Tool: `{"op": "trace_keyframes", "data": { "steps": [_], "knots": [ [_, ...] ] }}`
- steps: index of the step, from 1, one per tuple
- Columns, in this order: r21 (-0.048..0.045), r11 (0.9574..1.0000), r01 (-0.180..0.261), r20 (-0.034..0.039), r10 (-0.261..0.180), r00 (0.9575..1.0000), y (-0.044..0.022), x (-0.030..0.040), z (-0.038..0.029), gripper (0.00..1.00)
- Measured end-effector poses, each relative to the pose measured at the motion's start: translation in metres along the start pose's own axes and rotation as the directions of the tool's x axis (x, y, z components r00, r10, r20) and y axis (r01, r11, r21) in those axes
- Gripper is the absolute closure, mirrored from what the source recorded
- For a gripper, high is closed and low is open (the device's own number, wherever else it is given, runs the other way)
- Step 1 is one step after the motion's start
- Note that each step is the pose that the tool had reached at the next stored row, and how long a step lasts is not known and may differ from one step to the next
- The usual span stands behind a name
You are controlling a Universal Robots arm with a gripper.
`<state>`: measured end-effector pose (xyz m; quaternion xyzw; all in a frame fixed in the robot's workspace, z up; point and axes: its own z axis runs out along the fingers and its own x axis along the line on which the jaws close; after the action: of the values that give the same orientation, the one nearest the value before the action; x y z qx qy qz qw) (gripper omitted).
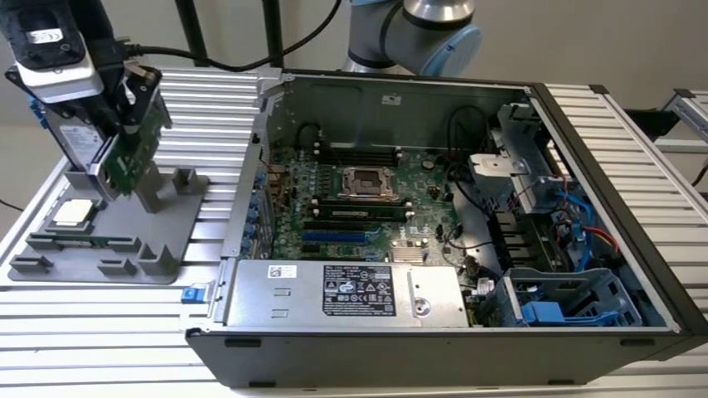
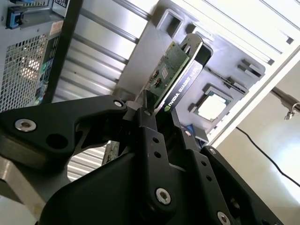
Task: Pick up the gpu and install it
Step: 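Pick up the gpu and move the gpu toward the slot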
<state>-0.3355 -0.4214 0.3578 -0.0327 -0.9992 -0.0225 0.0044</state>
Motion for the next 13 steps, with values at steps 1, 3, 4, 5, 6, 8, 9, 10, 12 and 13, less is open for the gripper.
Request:
{"op": "trace_keyframes", "data": {
  "steps": [1,3,4,5,6,8,9,10,12,13],
  "knots": [
    [0.0000,1.0000,0.000,0.0000,0.000,1.0000,0.0000,0.0000,-0.0010,1.00],
    [0.0000,1.0000,0.000,0.0000,0.000,1.0000,0.0001,0.0000,-0.0033,1.00],
    [-0.0001,1.0000,0.000,0.0001,0.000,1.0000,0.0002,0.0001,-0.0045,1.00],
    [0.0000,1.0000,0.000,0.0000,0.000,1.0000,0.0003,0.0001,-0.0056,1.00],
    [-0.0001,1.0000,0.000,0.0000,0.000,1.0000,0.0003,0.0001,-0.0068,1.00],
    [0.0000,1.0000,0.000,0.0000,0.000,1.0000,0.0004,0.0001,-0.0092,1.00],
    [-0.0001,1.0000,0.000,0.0000,0.000,1.0000,0.0005,0.0001,-0.0103,1.00],
    [0.0000,1.0000,0.000,0.0000,0.000,1.0000,0.0005,0.0001,-0.0116,1.00],
    [0.0000,1.0000,0.000,0.0000,0.000,1.0000,0.0006,0.0002,-0.0137,1.00],
    [0.0000,1.0000,0.000,0.0000,0.000,1.0000,0.0007,0.0002,-0.0149,1.00]
  ]
}}
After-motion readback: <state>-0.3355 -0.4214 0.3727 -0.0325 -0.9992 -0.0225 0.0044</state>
